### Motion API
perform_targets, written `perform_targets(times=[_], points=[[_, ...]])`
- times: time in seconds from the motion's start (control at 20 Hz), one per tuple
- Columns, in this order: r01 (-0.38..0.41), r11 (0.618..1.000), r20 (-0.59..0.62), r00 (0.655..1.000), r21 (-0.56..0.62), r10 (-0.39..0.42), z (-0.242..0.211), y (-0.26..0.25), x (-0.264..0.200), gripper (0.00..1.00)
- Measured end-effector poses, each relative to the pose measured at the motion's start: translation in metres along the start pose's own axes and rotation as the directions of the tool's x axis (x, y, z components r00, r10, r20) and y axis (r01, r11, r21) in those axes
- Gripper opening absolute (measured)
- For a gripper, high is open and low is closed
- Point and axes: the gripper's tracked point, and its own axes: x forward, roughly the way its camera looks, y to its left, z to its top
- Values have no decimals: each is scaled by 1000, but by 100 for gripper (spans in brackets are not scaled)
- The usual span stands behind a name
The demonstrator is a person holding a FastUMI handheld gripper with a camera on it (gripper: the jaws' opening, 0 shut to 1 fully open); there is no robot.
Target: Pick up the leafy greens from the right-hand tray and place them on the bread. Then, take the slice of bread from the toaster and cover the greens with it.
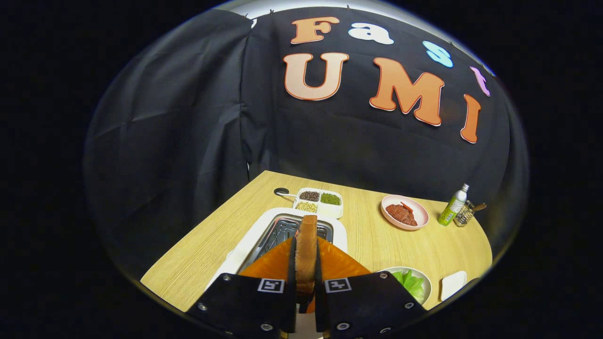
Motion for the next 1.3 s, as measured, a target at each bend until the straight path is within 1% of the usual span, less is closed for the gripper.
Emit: perform_targets(times=[0.15, 0.25, 0.45, 0.6, 0.85, 1.05, 1.3], points=[[-4, 1000, 12, 1000, -3, 4, 2, -1, -1, 11], [-26, 999, 17, 1000, 21, 26, 6, -1, -4, 8], [-56, 997, 69, 996, 59, 51, 35, -13, -23, 8], [-66, 996, 121, 991, 63, 59, 60, -23, -43, 7], [-74, 994, 172, 983, 79, 60, 83, -41, -64, 7], [-53, 996, 179, 983, 73, 39, 82, -60, -73, 7], [-48, 996, 152, 988, 80, 35, 58, -78, -71, 7]])
